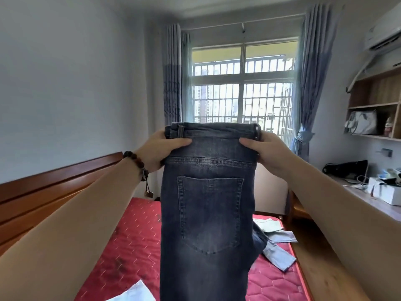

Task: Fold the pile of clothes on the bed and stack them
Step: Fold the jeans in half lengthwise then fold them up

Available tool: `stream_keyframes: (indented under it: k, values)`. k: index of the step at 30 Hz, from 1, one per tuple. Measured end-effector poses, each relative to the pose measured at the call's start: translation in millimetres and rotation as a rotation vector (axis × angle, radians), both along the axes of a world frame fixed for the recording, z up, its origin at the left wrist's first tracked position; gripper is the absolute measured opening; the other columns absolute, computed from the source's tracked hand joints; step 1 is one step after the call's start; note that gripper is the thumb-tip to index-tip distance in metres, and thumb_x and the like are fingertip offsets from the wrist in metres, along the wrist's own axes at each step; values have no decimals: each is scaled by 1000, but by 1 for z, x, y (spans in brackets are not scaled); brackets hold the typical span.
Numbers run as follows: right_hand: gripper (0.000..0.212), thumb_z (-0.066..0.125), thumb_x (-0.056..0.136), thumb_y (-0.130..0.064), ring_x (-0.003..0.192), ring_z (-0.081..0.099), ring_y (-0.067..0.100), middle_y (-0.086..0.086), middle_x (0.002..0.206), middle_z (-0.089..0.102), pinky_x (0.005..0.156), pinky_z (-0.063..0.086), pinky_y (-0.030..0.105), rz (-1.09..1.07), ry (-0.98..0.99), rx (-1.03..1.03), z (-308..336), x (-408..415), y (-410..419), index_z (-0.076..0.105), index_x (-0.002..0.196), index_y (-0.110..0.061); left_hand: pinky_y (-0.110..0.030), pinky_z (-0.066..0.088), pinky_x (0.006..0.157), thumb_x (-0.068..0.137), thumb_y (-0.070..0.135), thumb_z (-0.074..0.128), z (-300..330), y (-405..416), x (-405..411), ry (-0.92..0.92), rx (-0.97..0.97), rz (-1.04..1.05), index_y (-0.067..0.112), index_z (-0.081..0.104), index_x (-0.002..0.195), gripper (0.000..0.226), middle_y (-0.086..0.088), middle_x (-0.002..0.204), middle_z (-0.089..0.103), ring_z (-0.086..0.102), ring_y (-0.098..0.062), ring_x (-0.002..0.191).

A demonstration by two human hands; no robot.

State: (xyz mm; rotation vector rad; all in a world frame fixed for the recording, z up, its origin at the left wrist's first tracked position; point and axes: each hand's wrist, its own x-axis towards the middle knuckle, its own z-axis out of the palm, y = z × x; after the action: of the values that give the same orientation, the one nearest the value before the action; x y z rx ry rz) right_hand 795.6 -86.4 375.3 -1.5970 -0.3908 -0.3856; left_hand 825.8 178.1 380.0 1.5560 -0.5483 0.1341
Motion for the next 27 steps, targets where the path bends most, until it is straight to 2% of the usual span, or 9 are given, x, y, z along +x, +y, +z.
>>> stream_keyframes:
  k: [3, 7, 11, 15, 17, 19, 23, 25, 27]
  values:
    - [18, 65, 88, -4, 98, 69, 20, 4, 103, 73, 86, 55, 34, -27, -58, -139, 16, -16, -12, 68, 103, -15, -33, 58, 79, 88, -1, 62, 2, 0, -7, 14, 73, -86, 5, 66, 110, 23, -13, 107, 72, 68, -27, 97]
    - [18, 66, 89, -10, 98, 68, 22, 3, 105, 72, 88, 55, 39, -175, -126, 25, 1, -17, -14, 66, 105, -19, -40, 54, 91, 85, -6, 62, 10, -8, -5, -62, 46, -106, -2, 56, 119, 35, -19, 114, 66, 65, -28, 103]
    - [23, 68, 88, -13, 102, 65, 23, 2, 108, 69, 95, 51, 48, -292, -78, -165, -25, -11, -23, 63, 109, -19, -44, 50, 95, 79, -7, 70, -12, -18, -2, -137, 248, 21, 6, 52, 101, 31, -16, 98, 60, 58, -26, 95]
    - [28, 70, 87, -16, 101, 64, 20, 0, 108, 68, 93, 53, 42, -291, -145, -163, -14, -19, -30, 62, 114, -17, -47, 49, 97, 78, -8, 71, -21, -19, 2, -68, 99, -33, 16, 53, 109, 43, -12, 101, 62, 59, -27, 99]
    - [29, 70, 87, -16, 100, 65, 19, 1, 107, 68, 90, 54, 40, -310, -174, -191, -14, -20, -27, 62, 114, -15, -47, 51, 96, 75, 13, 80, -14, -20, 4, -97, 175, 19, 25, 51, 122, 57, -10, 110, 61, 61, -25, 101]
    - [26, 71, 86, -15, 96, 64, 15, -1, 103, 68, 86, 55, 34, -321, -206, -226, -14, -22, -24, 62, 111, -14, -36, 52, 90, 71, 41, 82, -3, -21, -1, -225, 337, 160, 32, 49, 124, 63, -3, 112, 60, 61, -18, 100]
    - [20, 71, 85, -12, 84, 61, 3, -8, 92, 66, 69, 49, 15, -323, -253, -301, -23, -20, -15, 60, 101, -16, -29, 51, 80, 72, 77, 58, 15, -44, -21, -443, 810, 197, 30, 50, 123, 71, 9, 102, 62, 61, -10, 91]
    - [23, 73, 83, -9, 81, 62, 1, -7, 91, 67, 67, 48, 14, -321, -266, -304, -29, -17, -7, 60, 100, -16, -32, 55, 77, 64, 87, 50, 8, -64, -22, -438, 1000, 180, 30, 49, 121, 81, 9, 100, 63, 62, -11, 87]
    - [26, 75, 80, -7, 77, 62, -3, -6, 89, 68, 67, 48, 12, -327, -280, -293, -35, -15, -3, 60, 100, -15, -35, 55, 77, 65, 86, 49, -7, -78, -15, -477, 1053, 224, 24, 51, 119, 82, 7, 97, 65, 63, -13, 84]
